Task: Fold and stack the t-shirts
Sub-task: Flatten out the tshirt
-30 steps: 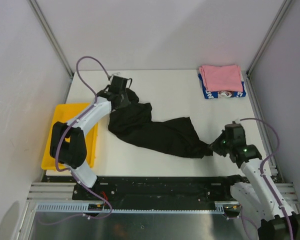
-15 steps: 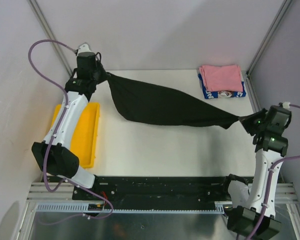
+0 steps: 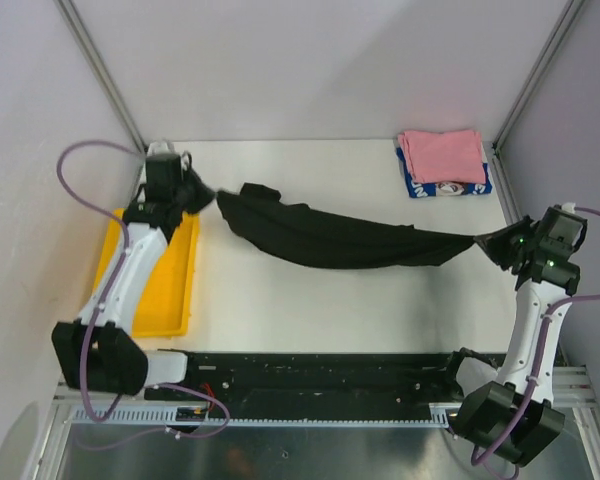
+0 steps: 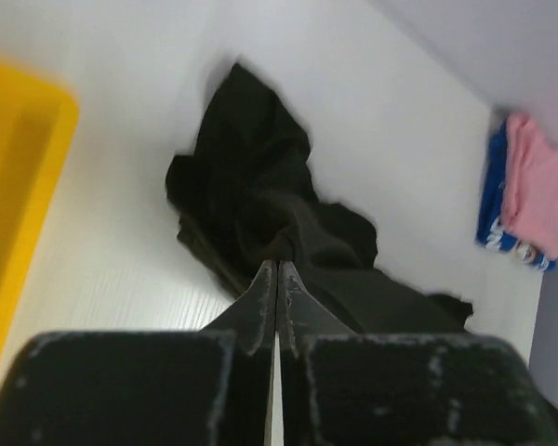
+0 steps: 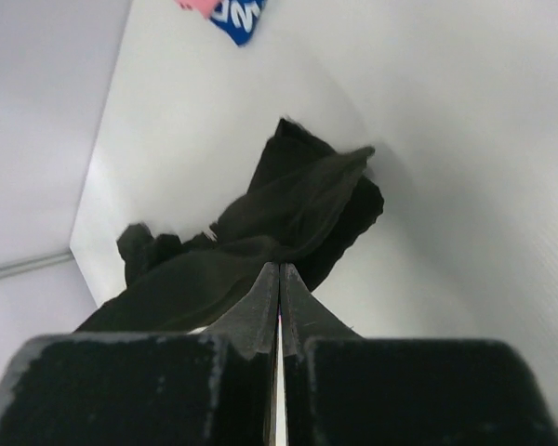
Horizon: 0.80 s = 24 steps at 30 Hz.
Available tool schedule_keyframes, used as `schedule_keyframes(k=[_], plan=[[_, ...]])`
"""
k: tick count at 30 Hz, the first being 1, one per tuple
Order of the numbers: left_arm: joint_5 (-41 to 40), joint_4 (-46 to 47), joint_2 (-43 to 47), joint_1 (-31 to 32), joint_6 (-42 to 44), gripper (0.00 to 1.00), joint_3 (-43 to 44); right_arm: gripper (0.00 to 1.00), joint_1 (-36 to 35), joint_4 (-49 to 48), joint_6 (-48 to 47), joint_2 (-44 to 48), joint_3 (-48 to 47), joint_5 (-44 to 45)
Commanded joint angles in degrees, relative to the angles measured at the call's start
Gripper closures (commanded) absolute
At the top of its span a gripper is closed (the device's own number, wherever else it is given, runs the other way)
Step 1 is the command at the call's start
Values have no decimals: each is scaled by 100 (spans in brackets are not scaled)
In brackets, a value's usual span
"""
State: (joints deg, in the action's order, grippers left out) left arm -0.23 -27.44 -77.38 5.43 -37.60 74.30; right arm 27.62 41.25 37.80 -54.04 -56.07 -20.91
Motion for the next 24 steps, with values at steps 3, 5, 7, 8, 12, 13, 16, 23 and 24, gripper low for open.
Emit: schedule_keyframes(k=[3, 5, 7, 8, 12, 13, 16, 23, 24], plan=[[87, -144, 1567, -47, -899, 100, -2565, 85, -115, 205, -448, 162, 789, -93], [52, -173, 1792, -68, -905, 92, -3188, 68, -120, 310, -517, 255, 962, -26], [63, -182, 1855, -92, -827, 75, -3516, 52, -165, 363, -556, 403, 1025, 63], [109, -178, 1852, -98, -757, 66, -3579, 46, -207, 347, -560, 482, 1035, 123], [265, -169, 1693, -83, -198, 43, -3200, 34, -697, 53, -453, 533, 1041, 396], [280, -154, 1574, -63, -34, 40, -2999, 34, -961, -63, -385, 442, 1035, 527], [240, -142, 963, 128, 448, 39, -2300, 34, -1905, -397, -151, -29, 958, 1028], [-470, -127, -901, 715, 884, 52, -850, 34, -2714, -1032, 112, -846, 843, 1447], [-505, -124, -1165, 741, 921, 53, -669, 34, -2729, -1063, 117, -894, 843, 1470]])
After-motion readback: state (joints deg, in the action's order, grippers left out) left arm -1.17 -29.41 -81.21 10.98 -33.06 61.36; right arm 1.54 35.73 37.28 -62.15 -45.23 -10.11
